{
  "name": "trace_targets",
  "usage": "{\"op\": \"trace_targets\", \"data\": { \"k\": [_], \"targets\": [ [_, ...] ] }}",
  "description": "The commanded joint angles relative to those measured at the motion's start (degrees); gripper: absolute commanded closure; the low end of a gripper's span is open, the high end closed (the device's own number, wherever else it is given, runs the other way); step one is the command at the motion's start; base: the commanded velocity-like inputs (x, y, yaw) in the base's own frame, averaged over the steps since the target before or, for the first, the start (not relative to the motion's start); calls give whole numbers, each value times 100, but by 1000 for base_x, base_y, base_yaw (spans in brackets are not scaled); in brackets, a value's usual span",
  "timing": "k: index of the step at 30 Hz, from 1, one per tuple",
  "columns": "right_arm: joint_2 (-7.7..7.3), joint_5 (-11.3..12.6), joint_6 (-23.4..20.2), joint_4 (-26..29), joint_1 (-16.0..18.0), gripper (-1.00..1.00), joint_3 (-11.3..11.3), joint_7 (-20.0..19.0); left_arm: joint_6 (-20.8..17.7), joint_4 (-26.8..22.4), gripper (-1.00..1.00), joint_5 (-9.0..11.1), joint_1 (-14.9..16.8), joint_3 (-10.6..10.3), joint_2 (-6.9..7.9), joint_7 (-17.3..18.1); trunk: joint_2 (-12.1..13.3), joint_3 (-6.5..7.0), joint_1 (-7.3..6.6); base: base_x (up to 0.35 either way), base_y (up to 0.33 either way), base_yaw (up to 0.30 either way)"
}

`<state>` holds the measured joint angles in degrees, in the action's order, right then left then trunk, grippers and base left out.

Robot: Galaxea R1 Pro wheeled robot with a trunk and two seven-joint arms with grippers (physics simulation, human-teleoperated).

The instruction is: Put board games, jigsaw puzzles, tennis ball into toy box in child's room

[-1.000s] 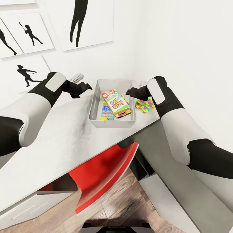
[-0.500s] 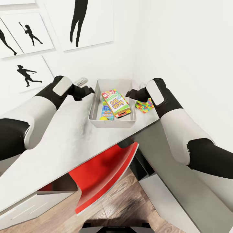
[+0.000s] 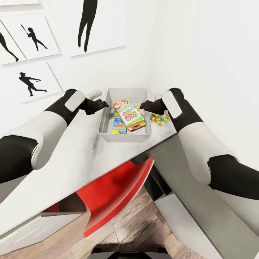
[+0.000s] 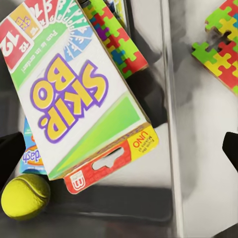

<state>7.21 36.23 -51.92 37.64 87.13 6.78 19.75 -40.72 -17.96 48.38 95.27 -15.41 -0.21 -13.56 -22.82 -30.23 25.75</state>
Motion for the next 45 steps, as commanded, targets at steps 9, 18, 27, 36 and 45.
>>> {"op": "trace_targets", "data": {
  "k": [9, 18, 27, 36, 45],
  "targets": [
    [-33, 60, -24, 8, -32, -100, 184, 55, 141, -3, -100, -4, -196, -39, 6, 63, -10, -9, 3, 0, 0, 0],
    [-38, 66, -23, 13, -37, -100, 298, 54, 340, 7, -100, -208, -282, -35, 34, 91, -10, -21, 3, 0, 0, 0],
    [-41, 73, -39, 15, -31, -100, 318, 55, 434, 11, -100, -329, -307, -33, 50, 213, -10, -81, 3, 0, 0, 0],
    [-41, 75, -56, 15, -26, -100, 316, 55, 461, 12, -100, -364, -314, -27, 55, 294, -10, -159, 3, 0, 0, 0],
    [-37, 72, -51, 15, -29, -100, 323, 56, 467, 12, -100, -371, -314, -26, 48, 315, -10, -241, 3, 0, 0, 0]
  ]
}}
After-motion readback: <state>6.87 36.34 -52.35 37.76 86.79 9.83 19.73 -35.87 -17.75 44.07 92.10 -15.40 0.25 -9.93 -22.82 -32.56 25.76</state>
